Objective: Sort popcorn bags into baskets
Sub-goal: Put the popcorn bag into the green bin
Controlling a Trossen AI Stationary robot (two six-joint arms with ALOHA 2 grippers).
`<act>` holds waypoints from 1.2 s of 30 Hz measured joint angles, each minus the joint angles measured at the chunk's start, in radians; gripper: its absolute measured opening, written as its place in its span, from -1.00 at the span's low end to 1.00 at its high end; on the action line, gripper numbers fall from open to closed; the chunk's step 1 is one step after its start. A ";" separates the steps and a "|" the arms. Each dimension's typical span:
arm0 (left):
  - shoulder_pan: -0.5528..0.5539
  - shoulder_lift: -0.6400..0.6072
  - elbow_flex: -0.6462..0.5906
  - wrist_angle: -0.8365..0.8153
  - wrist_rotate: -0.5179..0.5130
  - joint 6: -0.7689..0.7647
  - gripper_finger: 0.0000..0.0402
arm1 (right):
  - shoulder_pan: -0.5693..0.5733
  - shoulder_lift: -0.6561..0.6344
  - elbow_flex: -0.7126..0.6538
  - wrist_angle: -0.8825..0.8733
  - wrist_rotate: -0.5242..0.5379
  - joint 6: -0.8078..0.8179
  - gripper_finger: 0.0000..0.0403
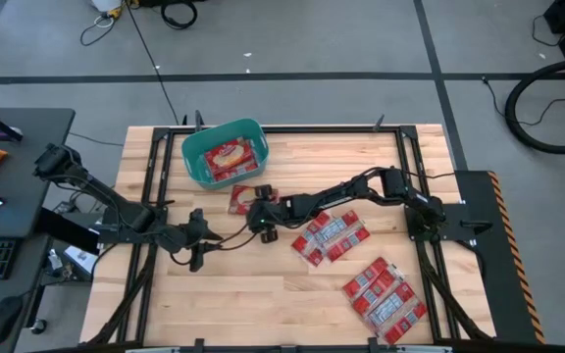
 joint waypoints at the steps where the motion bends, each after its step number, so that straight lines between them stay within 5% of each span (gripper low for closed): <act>1: 0.000 0.000 0.000 0.000 0.000 0.000 -0.40 | 0.000 -0.001 0.000 -0.010 0.000 0.000 -0.17; 11: 0.000 0.000 0.000 0.007 -0.005 -0.008 -0.40 | 0.004 -0.004 0.010 -0.087 0.032 -0.014 -0.92; 17: 0.000 0.002 0.000 0.023 -0.081 -0.008 -0.40 | 0.036 -0.038 0.064 -0.241 0.145 -0.082 -0.89; 24: -0.007 0.002 0.000 0.022 -0.081 -0.053 -0.40 | 0.056 -0.155 0.084 -0.264 0.162 -0.155 -0.97; 36: -0.024 0.002 0.000 0.066 -0.159 -0.051 -0.40 | -0.023 -0.239 0.085 -0.034 0.062 -0.349 -0.96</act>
